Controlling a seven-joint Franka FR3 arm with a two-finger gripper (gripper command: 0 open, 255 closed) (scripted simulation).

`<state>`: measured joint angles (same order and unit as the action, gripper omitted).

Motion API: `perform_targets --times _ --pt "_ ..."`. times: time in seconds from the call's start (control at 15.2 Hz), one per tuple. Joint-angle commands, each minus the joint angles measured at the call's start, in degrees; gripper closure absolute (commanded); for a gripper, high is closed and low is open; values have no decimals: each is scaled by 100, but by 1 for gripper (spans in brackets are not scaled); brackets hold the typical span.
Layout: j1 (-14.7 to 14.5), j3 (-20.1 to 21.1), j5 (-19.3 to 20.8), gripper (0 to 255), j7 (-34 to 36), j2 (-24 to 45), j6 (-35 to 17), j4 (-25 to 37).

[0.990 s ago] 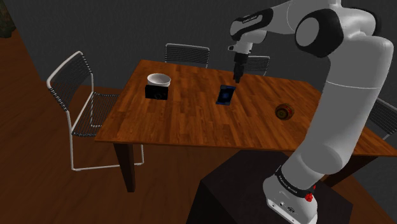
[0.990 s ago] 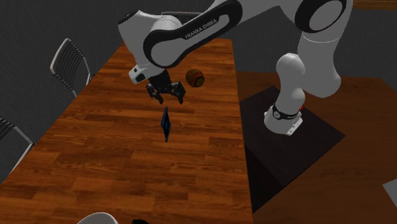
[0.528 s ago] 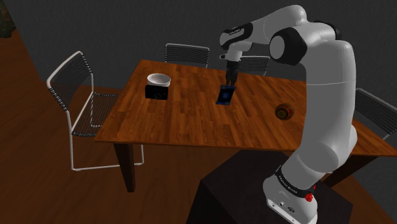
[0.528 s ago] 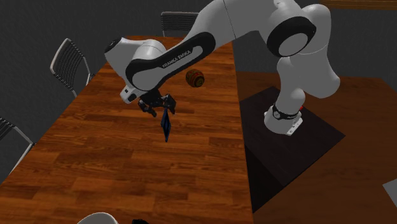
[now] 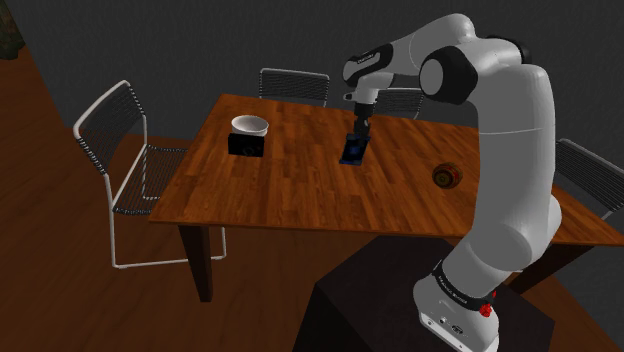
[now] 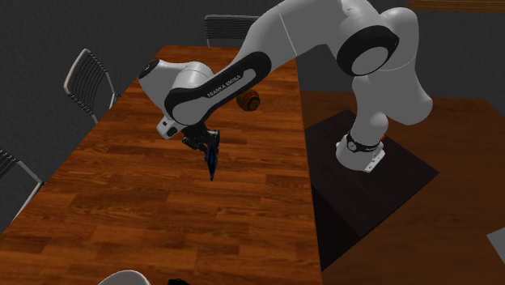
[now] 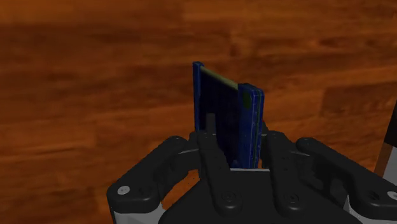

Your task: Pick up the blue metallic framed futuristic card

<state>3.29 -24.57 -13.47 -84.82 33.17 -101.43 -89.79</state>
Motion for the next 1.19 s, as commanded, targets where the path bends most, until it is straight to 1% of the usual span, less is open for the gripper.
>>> perform_targets --times 0.0,0.46,1.12 --pt "0 0 -1 255 -2 2 -9 -6" --pt "6 1 -3 255 -5 11 -1 11" --pt "-11 -71 123 255 73 -284 610 353"
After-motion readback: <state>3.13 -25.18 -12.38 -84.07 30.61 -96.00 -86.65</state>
